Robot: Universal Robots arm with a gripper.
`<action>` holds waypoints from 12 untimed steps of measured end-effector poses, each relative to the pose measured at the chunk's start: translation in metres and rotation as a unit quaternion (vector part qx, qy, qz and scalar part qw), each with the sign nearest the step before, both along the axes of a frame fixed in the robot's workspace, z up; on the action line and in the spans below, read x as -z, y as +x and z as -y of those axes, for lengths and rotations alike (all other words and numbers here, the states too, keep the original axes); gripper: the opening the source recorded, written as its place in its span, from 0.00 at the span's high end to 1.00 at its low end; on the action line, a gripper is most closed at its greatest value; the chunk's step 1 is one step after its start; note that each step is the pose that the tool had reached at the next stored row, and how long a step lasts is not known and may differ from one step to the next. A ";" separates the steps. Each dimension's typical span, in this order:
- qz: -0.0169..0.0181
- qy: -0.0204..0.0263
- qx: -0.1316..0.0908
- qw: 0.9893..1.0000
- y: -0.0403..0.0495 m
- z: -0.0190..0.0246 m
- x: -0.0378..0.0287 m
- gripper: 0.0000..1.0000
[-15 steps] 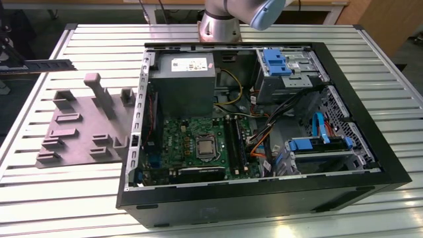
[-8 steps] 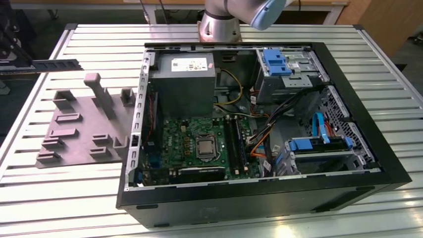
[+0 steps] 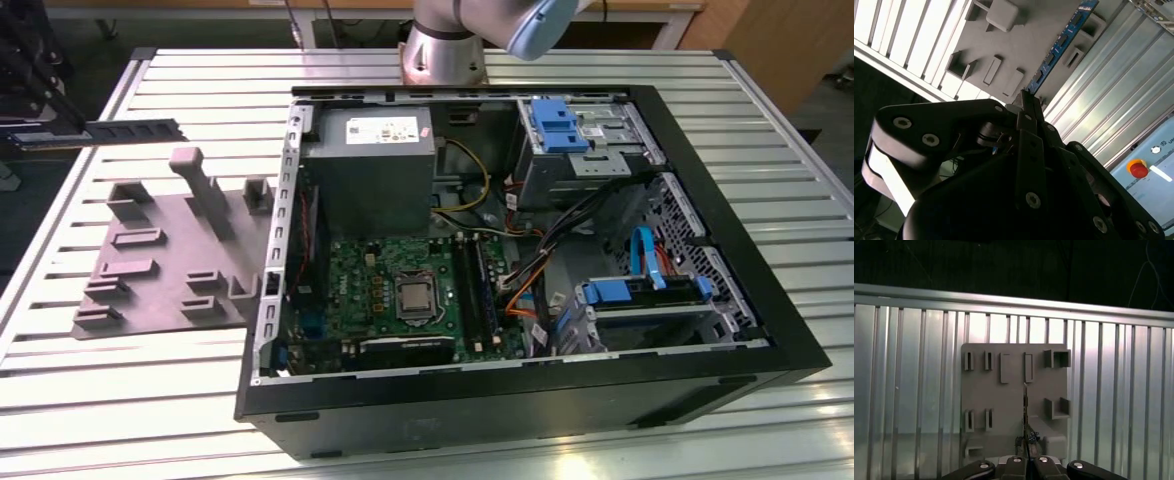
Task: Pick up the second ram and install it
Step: 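Pick up the second ram and move it above second insertion slot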
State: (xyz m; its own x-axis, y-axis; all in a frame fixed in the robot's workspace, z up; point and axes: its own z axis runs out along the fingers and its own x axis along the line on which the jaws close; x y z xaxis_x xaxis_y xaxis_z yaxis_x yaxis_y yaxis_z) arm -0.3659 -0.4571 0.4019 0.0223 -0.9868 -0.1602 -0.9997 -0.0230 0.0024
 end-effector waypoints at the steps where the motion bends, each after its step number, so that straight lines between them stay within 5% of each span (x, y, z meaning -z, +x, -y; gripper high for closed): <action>1: 0.000 0.000 0.000 1.000 0.0020 0.0000 0.0000 0.88; 12: 0.000 0.000 0.000 1.000 0.0244 0.0000 0.0000 0.88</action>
